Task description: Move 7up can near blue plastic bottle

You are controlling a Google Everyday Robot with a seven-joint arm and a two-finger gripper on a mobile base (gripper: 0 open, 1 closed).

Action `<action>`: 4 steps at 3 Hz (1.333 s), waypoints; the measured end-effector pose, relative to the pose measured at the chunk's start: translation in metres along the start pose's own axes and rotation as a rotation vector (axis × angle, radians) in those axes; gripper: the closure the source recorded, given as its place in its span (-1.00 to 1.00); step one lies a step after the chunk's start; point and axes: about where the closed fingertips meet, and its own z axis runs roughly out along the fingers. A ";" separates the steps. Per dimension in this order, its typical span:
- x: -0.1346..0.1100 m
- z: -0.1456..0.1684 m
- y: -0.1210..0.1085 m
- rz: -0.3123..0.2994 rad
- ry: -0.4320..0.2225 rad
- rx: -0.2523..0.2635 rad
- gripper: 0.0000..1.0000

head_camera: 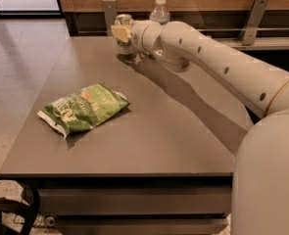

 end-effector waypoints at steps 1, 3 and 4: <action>0.010 -0.002 -0.002 0.025 0.005 0.003 1.00; 0.019 0.002 0.003 0.053 -0.009 -0.002 0.41; 0.019 0.003 0.004 0.053 -0.009 -0.004 -0.06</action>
Offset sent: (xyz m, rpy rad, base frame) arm -0.0019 -0.0077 -0.0328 0.0845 0.0249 -0.0267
